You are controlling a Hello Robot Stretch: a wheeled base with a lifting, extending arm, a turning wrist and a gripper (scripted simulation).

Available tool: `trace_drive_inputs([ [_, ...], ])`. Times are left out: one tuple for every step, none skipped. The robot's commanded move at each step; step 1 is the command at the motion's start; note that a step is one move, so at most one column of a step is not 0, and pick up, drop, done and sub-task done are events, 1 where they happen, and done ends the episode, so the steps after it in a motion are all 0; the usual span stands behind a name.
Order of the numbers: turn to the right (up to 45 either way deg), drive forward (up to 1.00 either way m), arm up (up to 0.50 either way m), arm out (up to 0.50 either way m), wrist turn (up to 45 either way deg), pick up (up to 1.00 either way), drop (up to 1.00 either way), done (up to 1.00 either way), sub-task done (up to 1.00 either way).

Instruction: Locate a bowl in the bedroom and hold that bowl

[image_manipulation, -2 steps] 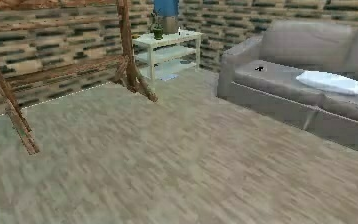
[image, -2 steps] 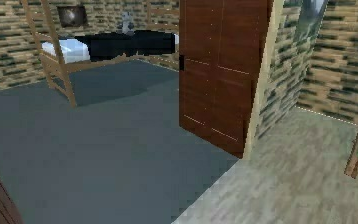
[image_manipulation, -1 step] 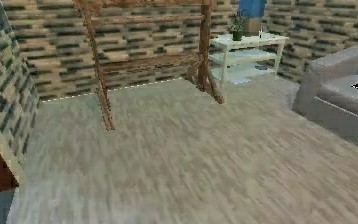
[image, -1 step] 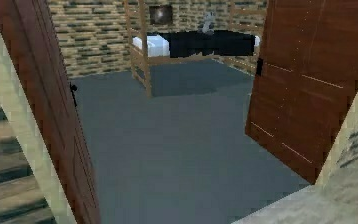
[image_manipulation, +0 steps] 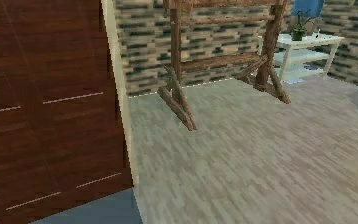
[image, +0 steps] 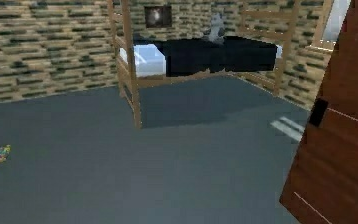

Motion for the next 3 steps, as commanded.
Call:
trace_drive_inputs([
  [-6.0,0.00,0.00,0.00,0.0,0.00,0.00,0.00,0.00],
  [0.0,0.45,0.00,0.00,0.0,0.00,0.00,0.00,0.00],
  [-30.0,0.00,0.00,0.00,0.0,0.00,0.00,0.00,0.00],
])
